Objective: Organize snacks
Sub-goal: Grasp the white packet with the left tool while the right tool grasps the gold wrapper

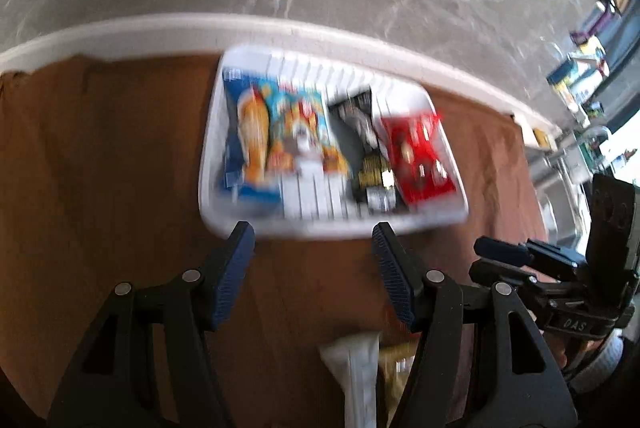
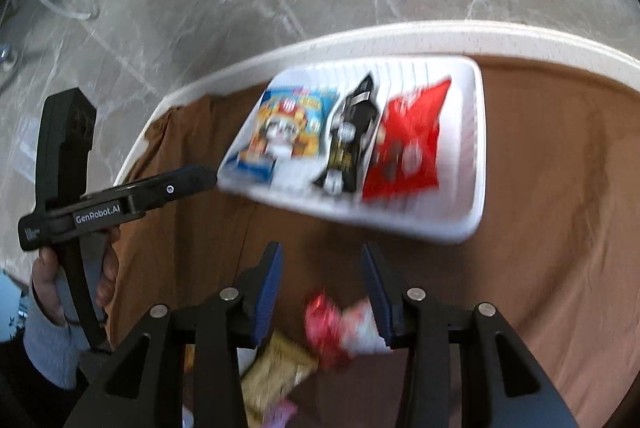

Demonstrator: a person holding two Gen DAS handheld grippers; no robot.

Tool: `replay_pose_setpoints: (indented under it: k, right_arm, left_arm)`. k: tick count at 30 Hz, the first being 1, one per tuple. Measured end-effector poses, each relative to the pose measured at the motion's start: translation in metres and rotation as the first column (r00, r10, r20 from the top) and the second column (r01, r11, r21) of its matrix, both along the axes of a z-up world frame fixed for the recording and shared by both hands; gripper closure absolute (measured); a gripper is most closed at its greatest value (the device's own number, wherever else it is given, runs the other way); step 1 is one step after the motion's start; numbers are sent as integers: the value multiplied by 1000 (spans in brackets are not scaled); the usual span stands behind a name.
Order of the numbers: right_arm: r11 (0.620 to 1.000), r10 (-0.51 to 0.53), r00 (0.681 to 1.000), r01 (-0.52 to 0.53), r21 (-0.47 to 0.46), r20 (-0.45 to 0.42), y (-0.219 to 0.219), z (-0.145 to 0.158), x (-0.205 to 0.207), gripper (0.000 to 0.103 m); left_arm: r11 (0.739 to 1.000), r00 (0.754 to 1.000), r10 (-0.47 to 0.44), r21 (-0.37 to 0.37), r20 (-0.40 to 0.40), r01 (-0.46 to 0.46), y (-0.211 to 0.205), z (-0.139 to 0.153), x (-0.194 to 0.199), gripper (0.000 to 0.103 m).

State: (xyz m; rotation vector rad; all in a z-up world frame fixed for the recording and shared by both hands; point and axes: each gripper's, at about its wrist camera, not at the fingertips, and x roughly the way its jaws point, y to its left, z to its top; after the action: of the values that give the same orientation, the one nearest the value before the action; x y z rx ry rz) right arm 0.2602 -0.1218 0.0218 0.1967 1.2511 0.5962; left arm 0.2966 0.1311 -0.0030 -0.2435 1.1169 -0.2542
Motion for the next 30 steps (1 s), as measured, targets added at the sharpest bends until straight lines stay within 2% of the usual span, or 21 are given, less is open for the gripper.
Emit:
replay_pose_setpoints:
  k: [8,13,16,30]
  right_arm:
    - [995,99,991,-99,13,-90,0,-12,-60,59]
    - [992,118,969,-106,67,-216,7,-39,-80,59]
    - [992,100,959,-77,96,-264,8,-49,-81,59]
    - [980,24,912,61,191,-409,9,-79,-69,59]
  left_arm:
    - [997,991,-79,-1,-109,80,-15,-23,-74,44]
    - [995,985,-95,-6,-145,95,-23,-35,-105,44]
    - [995,983,-102,2,-153,103,-25,-39,-116,44]
    - [992,974,-119,7,-193,123,-36,-60,-114,44]
